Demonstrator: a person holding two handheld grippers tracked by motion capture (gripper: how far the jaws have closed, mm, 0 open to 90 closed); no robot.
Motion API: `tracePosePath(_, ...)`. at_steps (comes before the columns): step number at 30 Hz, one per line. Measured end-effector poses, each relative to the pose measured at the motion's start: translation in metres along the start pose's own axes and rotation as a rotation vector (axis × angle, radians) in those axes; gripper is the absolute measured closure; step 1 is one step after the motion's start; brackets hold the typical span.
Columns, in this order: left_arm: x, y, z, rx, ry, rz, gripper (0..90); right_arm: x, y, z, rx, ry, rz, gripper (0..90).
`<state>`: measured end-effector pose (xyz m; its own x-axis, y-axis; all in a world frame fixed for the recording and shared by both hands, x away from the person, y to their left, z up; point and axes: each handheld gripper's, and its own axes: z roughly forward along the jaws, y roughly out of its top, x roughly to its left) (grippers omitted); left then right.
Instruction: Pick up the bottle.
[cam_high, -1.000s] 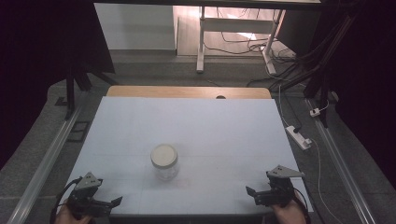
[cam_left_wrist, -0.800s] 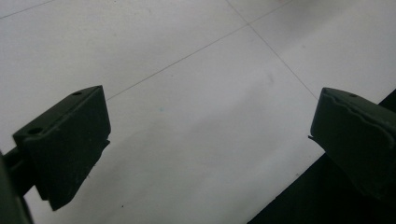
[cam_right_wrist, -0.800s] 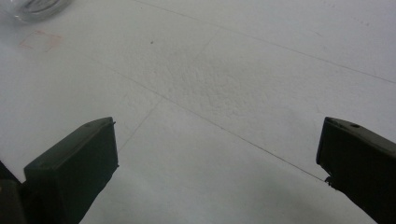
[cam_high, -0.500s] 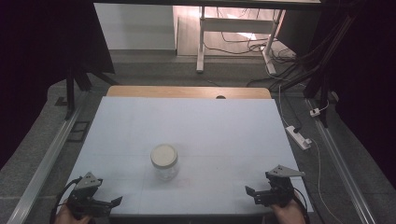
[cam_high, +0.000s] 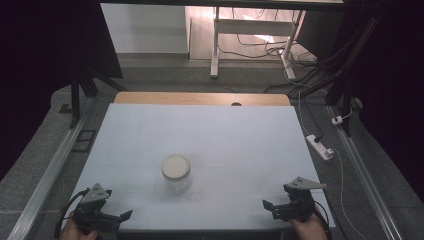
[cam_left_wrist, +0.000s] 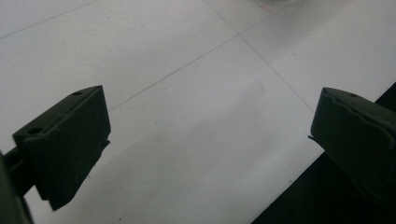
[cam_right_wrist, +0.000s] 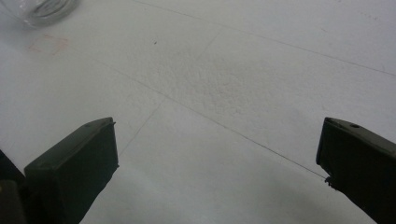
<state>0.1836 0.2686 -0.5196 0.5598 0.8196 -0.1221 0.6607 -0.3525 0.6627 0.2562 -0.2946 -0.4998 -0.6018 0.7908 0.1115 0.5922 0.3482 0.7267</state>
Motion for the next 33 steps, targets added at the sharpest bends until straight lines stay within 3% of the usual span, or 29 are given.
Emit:
tracePosePath(7, 0.000, 0.004, -0.002, -0.029, -0.023, 0.022, 0.0, 0.000, 0.000, 0.000, 0.004, 0.006, 0.002, 0.0)
tracePosePath(13, 0.001, 0.008, 0.002, -0.075, -0.099, 0.066, 0.0, -0.001, 0.000, 0.001, 0.010, 0.012, 0.005, 0.0)
tracePosePath(16, 0.001, 0.011, 0.003, -0.090, -0.105, 0.082, 0.0, 0.000, 0.000, 0.001, 0.010, 0.022, -0.003, 0.0)
tracePosePath(18, 0.001, 0.015, 0.005, -0.139, -0.139, 0.082, 0.0, 0.000, 0.000, 0.001, 0.010, 0.023, -0.004, 0.0)
tracePosePath(22, -0.001, 0.020, 0.007, -0.157, -0.129, 0.086, 0.0, -0.001, 0.000, 0.001, 0.009, 0.025, 0.000, 0.0)
tracePosePath(29, -0.006, 0.030, 0.018, -0.144, -0.098, 0.108, 0.0, -0.001, 0.000, 0.001, 0.008, 0.025, 0.001, 0.0)
tracePosePath(33, -0.009, 0.034, 0.021, -0.146, -0.105, 0.108, 0.0, -0.001, 0.000, 0.001, 0.008, 0.026, 0.002, 0.0)
